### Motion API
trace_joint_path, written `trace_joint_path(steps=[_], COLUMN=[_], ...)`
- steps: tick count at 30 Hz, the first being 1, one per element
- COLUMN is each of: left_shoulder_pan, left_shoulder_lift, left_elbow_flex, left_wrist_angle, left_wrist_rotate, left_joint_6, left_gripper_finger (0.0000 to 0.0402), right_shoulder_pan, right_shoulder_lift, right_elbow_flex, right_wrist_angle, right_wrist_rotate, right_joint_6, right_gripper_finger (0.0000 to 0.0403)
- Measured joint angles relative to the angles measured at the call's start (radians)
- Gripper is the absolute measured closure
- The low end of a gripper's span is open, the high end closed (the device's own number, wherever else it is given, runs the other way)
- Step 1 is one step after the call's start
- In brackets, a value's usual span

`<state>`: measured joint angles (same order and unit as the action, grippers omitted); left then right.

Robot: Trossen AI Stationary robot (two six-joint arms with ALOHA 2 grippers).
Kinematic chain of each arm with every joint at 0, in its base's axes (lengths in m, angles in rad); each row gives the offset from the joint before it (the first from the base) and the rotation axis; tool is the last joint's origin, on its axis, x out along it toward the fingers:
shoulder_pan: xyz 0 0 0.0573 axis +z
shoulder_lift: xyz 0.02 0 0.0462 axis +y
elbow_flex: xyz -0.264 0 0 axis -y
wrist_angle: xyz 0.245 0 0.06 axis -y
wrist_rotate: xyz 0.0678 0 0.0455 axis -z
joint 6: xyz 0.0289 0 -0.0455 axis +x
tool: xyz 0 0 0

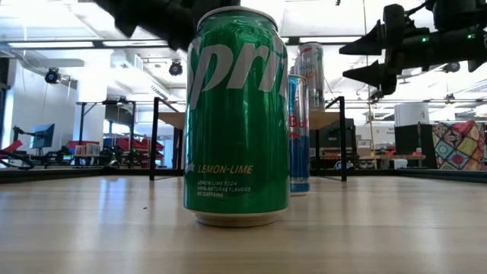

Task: Place canned beverage on shelf
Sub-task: Put the right blue soda can on the shelf aligned with the other blue soda can

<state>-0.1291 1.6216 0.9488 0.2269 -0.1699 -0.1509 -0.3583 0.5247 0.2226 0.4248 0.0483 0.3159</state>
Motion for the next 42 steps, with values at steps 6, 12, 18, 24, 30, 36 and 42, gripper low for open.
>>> trace_joint_path(steps=[6,12,18,24,30,36,42], left_shoulder_pan=[-0.044,-0.055,-0.054,-0.055,-0.054,-0.054,-0.054], left_shoulder_lift=[0.06,0.078,0.088,0.111,0.168,0.223,0.237], left_elbow_flex=[0.113,0.132,0.13,0.13,0.149,0.209,0.231], left_wrist_angle=[-0.142,-0.148,-0.16,-0.153,-0.139,-0.139,-0.145], left_wrist_rotate=[-0.075,-0.045,-0.03,0.029,0.053,0.056,0.04], left_joint_6=[-0.017,-0.066,-0.079,-0.078,-0.077,-0.073,-0.05], left_gripper_finger=[0.0082,0.0082,0.0082,0.0082,0.0082,0.0082,0.0095], right_shoulder_pan=[0.001,0.001,0.001,0.001,0.001,0.001,0.001], right_shoulder_lift=[-0.001,-0.024,-0.045,-0.047,-0.047,-0.047,-0.047], right_elbow_flex=[0.0,0.0,0.0,0.0,0.0,0.0,0.0], right_wrist_angle=[0.0,-0.008,-0.023,-0.025,-0.026,-0.026,-0.031], right_wrist_rotate=[-0.004,-0.031,-0.031,-0.031,-0.031,-0.031,-0.031], right_joint_6=[-0.021,-0.02,-0.02,-0.02,-0.02,-0.02,-0.02], right_gripper_finger=[0.0076,0.0076,0.0076,0.0076,0.0076,0.0076,0.0076])
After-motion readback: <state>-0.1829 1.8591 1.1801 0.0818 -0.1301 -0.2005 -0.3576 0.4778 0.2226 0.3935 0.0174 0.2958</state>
